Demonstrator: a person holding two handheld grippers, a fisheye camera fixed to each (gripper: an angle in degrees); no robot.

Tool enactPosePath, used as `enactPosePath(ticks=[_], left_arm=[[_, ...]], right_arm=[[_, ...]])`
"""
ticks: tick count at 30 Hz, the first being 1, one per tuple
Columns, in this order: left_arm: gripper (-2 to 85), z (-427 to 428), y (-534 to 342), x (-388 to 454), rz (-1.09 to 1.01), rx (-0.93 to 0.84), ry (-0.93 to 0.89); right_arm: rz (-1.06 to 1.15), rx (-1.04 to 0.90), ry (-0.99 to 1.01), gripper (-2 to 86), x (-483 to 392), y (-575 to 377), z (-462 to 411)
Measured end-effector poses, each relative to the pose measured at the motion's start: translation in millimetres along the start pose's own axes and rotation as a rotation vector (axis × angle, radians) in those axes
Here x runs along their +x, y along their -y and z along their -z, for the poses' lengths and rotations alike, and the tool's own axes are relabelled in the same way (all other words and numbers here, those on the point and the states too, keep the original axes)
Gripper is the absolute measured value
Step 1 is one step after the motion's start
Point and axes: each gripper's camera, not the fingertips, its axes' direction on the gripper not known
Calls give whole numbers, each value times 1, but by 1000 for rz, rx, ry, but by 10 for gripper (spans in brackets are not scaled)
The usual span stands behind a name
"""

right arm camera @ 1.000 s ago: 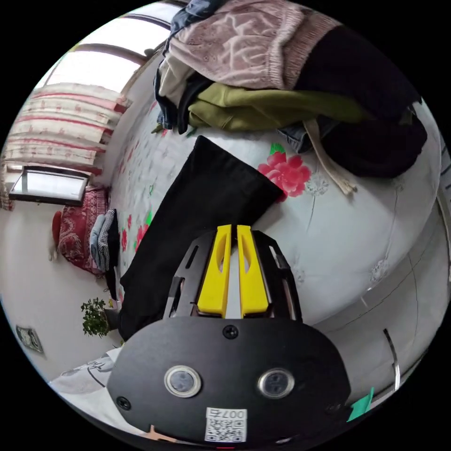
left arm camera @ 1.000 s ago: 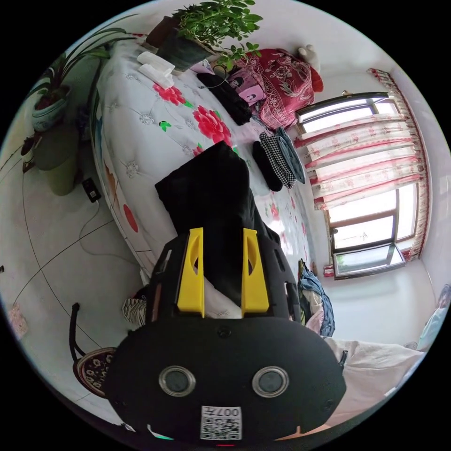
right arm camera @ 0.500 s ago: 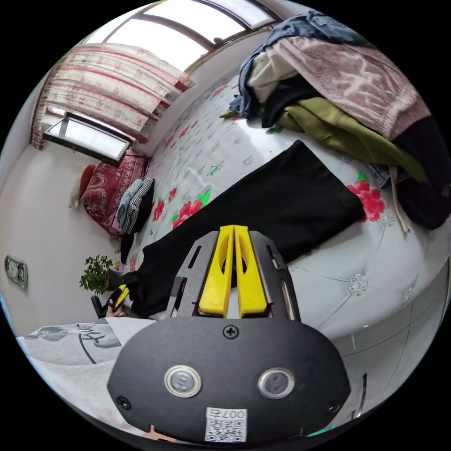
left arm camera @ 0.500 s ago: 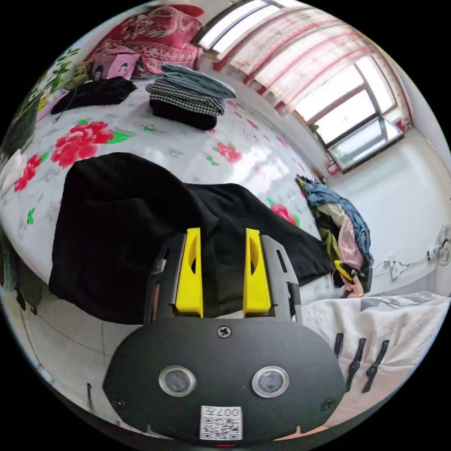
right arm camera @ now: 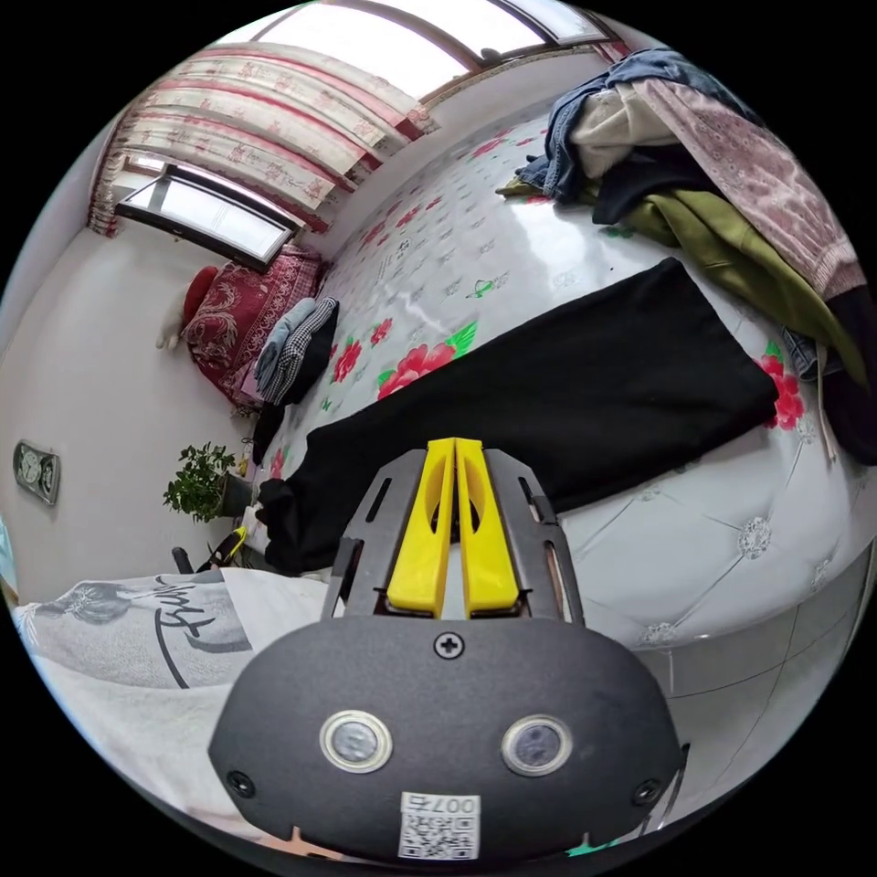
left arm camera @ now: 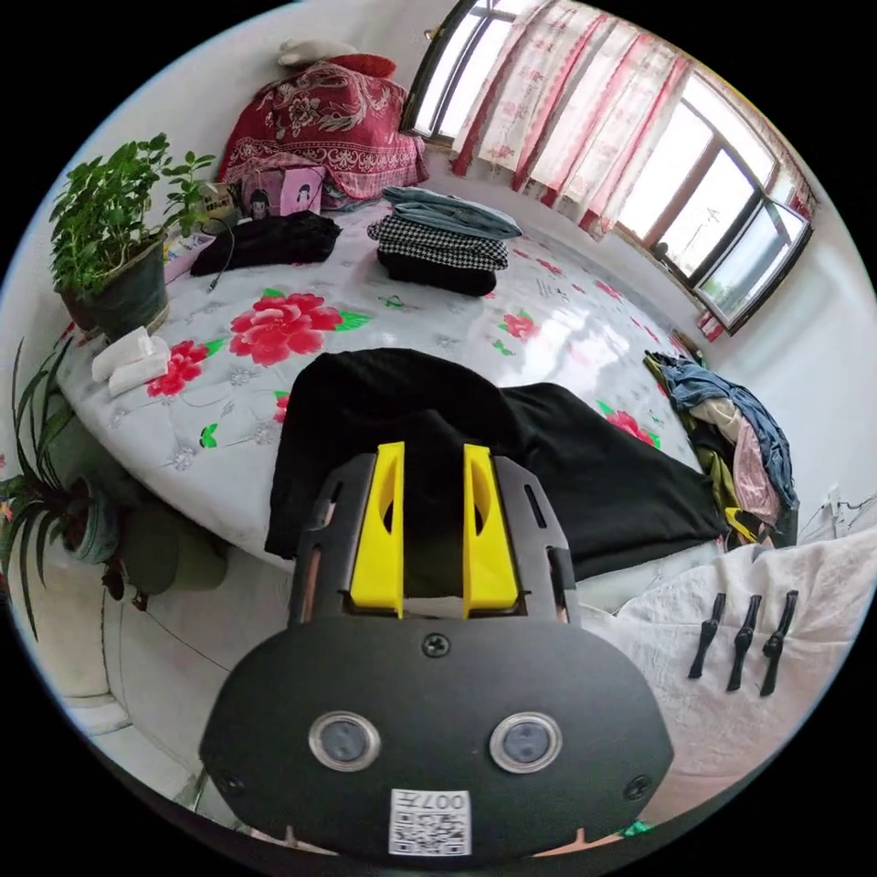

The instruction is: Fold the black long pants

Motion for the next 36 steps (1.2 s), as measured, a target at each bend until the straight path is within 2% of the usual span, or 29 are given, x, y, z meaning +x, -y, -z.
enactPosePath(ticks=[5, 7, 9, 10, 14, 18, 22, 25, 27, 30, 32, 36], left_arm=[[126, -47, 52, 20, -143, -96, -63], [123, -82, 63, 28, -185, -201, -68], [106, -118, 69, 32, -209, -346, 1], [100, -121, 70, 31, -221, -361, -18], [43, -110, 70, 15, -212, -375, -61], [2, -62, 63, -17, -189, -288, -111], [-6, 25, 44, -87, -44, -30, -201], [-7, 35, 22, -120, 32, -31, -212], [-3, 33, -2, -146, 149, -48, -87], [26, 39, -10, -169, 208, 48, -170], [49, 28, 4, -166, 153, 7, -189], [77, -29, 40, -149, 12, -238, -102]], right_arm=[[34, 3, -2, -3, -19, 9, -7], [55, 7, 4, -3, -29, 14, -11], [72, 8, 3, -3, -38, 18, -14], [78, 13, -3, -3, -43, 19, -14], [67, 33, -19, -3, -45, 15, -11], [0, 29, -18, -3, -32, 9, -13], [-34, 32, -15, -3, -31, 12, -18], [-27, 30, -15, -3, -38, 20, -25], [-30, 22, -3, -3, -41, 26, -31], [-16, -8, 1, -3, -50, 36, -43], [13, -37, -10, -3, -60, 44, -53], [41, -59, -5, -2, -73, 59, -65]])
